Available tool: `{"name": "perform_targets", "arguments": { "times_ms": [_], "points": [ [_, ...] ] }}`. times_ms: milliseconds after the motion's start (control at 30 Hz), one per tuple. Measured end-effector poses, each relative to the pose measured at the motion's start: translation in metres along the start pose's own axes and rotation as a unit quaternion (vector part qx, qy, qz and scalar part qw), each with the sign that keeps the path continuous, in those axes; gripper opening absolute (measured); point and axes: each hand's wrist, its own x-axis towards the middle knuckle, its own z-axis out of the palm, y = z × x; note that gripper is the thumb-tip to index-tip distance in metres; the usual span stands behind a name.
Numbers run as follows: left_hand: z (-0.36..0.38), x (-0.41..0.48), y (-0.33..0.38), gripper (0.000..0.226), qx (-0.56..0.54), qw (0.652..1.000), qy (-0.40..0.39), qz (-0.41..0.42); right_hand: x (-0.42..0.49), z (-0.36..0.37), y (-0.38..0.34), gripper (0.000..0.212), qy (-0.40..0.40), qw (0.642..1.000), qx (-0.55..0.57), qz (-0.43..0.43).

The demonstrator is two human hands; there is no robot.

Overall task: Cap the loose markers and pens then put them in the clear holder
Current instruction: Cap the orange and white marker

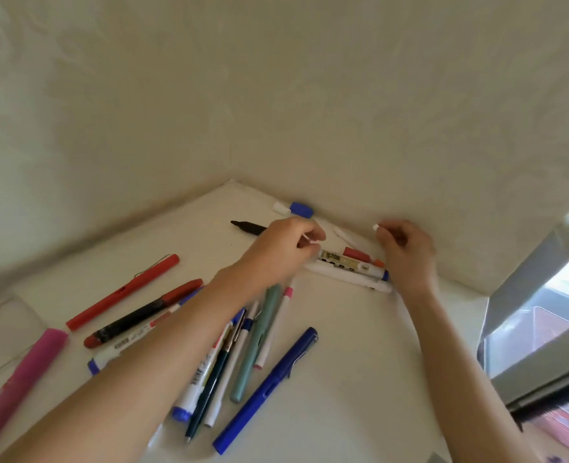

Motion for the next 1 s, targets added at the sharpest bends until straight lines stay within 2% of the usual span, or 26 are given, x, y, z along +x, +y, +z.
{"name": "perform_targets", "arguments": {
  "times_ms": [67, 133, 367, 467, 600, 700, 800, 900, 1000],
  "points": [
    [0.014, 0.004, 0.002, 0.016, 0.066, 0.998, -0.006, 0.012, -0.003, 0.003, -0.001, 0.007, -0.031, 0.999, -0.01, -0.002],
    [0.023, 0.002, -0.001, 0.015, 0.134, 0.991, 0.032, 0.002, -0.006, 0.004, -0.001, 0.007, -0.05, 0.999, -0.02, 0.0],
    [0.03, -0.008, -0.005, 0.037, 0.212, 0.967, 0.107, -0.098, -0.02, 0.014, -0.008, 0.009, -0.086, 0.991, -0.101, 0.019],
    [0.029, -0.015, -0.006, 0.042, 0.251, 0.951, 0.11, -0.143, -0.029, 0.022, -0.016, 0.011, -0.123, 0.987, -0.105, 0.016],
    [0.021, -0.024, -0.008, 0.041, 0.272, 0.943, 0.126, -0.145, -0.035, 0.025, -0.023, 0.007, -0.165, 0.979, -0.123, 0.008],
    [0.011, -0.028, -0.01, 0.044, 0.262, 0.941, 0.162, -0.142, -0.031, 0.022, -0.025, 0.003, -0.187, 0.973, -0.131, 0.017],
    [-0.003, -0.033, -0.012, 0.033, 0.217, 0.951, 0.172, -0.136, -0.024, 0.021, -0.031, 0.007, -0.227, 0.953, -0.199, 0.009],
    [-0.019, -0.045, -0.018, 0.021, 0.122, 0.974, 0.151, -0.114, -0.021, 0.03, -0.037, 0.009, -0.233, 0.921, -0.311, -0.026],
    [-0.032, -0.064, -0.02, 0.012, 0.059, 0.984, 0.133, -0.099, -0.02, 0.037, -0.04, 0.005, -0.225, 0.907, -0.354, -0.036]
  ]
}}
